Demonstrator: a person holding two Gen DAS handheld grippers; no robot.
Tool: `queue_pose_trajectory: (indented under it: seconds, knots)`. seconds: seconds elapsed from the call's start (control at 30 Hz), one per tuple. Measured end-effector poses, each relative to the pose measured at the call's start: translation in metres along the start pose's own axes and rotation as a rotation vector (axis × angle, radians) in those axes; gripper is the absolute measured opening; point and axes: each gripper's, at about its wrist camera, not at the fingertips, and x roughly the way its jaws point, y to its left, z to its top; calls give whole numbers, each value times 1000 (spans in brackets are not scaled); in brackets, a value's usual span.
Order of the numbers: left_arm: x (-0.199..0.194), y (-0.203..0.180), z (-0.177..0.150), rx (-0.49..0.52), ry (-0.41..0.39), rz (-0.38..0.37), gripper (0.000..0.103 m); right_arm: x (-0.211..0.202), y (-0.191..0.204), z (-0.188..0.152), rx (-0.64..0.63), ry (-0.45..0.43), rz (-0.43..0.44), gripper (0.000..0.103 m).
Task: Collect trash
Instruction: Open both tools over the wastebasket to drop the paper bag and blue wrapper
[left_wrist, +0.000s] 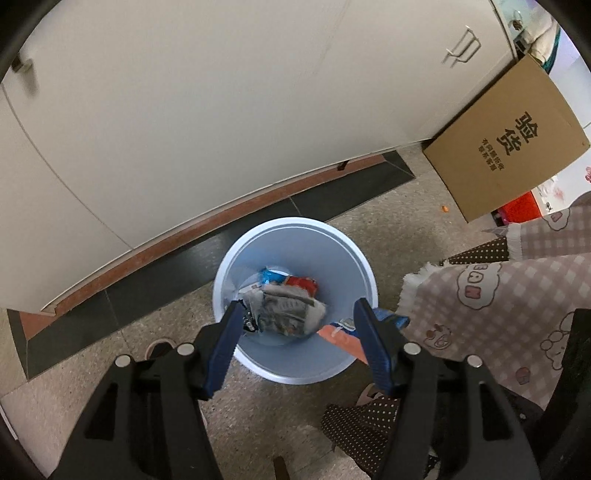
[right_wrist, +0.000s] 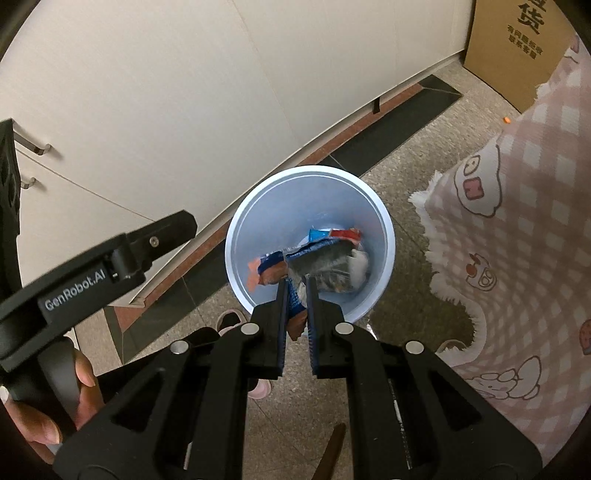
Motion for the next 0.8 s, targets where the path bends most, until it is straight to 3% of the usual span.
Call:
queue_pose_trajectory:
  seconds: [0.4,0.43,0.57,0.8]
  knots:
    - [-13,19,-1,-61,4,-25,65,-10,15,18,-34,-54,-6,12]
    - [-16,20,-1,-71,-2,-28,65,-11,15,20,-32,-58,-3,13]
    - [-26,21,1,-80,-26,-23,68,-17,15,23,-17,-74,-24,44]
    - [-51,22,0,-81,-58,-36,70,-44,20,20,-19,-128,-62,45]
